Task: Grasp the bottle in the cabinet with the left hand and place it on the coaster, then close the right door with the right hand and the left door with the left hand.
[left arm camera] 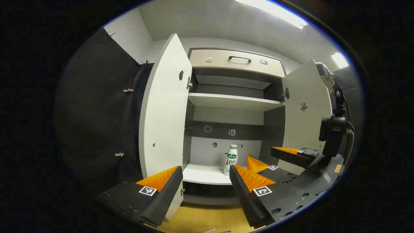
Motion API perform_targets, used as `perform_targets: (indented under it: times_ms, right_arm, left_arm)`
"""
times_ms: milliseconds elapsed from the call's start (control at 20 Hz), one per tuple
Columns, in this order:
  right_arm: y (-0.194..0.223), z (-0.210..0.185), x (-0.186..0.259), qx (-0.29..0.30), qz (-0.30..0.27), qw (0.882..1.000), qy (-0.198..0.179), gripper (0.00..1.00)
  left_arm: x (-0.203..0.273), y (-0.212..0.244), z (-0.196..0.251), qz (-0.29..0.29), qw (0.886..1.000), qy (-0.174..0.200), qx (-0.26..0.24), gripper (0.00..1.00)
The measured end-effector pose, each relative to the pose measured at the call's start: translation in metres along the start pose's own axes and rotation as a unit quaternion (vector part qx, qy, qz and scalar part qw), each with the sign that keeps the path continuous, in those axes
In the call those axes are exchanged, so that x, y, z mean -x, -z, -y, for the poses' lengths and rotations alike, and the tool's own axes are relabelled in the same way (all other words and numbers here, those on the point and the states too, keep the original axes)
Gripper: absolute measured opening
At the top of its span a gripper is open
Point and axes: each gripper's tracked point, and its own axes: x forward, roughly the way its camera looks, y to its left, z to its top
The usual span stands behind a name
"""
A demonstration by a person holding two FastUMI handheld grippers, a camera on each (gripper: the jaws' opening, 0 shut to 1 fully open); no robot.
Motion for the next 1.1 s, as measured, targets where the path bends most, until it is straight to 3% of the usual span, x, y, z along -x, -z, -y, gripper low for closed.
perform_targets:
  times_ms: [700,1100]
  right_arm:
    - [0.001,0.014,0.010,0.005,-0.001,1.000,0.028,0.97]
    - [-0.002,0.027,0.029,0.008,-0.007,0.997,0.082,0.98]
  left_arm:
    - [-0.002,0.006,-0.003,-0.005,1.000,0.015,0.012,0.93]
    - [-0.016,0.013,0.005,-0.013,0.997,0.077,0.004,0.92]
